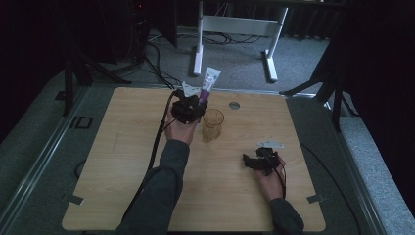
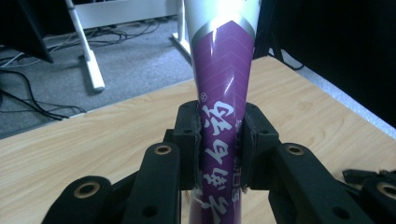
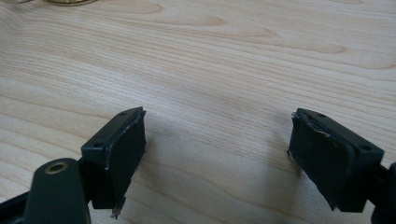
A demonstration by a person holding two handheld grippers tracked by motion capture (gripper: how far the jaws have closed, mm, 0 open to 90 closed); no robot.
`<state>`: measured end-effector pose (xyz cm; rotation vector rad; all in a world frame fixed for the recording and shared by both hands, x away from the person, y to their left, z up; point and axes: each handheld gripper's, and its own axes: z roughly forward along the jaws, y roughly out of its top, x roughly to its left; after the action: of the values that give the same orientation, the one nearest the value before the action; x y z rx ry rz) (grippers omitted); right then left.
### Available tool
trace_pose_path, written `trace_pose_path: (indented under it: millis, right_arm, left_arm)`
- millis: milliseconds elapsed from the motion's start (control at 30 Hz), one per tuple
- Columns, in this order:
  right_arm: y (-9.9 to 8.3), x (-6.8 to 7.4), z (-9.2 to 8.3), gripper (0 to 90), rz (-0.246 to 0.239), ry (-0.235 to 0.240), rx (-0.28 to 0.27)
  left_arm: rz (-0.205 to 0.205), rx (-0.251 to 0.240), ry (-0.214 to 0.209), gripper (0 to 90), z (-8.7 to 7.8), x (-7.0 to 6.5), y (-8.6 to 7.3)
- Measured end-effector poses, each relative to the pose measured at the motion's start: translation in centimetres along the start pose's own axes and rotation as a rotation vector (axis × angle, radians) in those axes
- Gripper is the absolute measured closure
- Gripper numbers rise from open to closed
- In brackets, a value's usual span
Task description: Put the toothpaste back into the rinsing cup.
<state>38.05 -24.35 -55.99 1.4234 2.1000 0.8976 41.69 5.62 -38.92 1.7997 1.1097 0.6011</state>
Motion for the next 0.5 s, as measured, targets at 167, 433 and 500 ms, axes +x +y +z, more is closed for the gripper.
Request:
trace_pose_path:
  millis: [167,433,500]
  right_arm:
    - [0.0,0.0,0.0,18.5,0.000,0.000,0.000]
    - [0.0,0.0,0.0,18.5,0.002,0.001,0.000]
    - [0.0,0.1,0.0,18.5,0.001,0.002,0.000]
  left_arm:
    - [-0.008,-0.006,0.011,71.6,0.3,0.1,0.1]
    - [-0.041,-0.048,0.001,71.6,1.0,-0.1,0.1]
    - [-0.046,-0.048,0.006,71.6,1.2,-0.1,0.2]
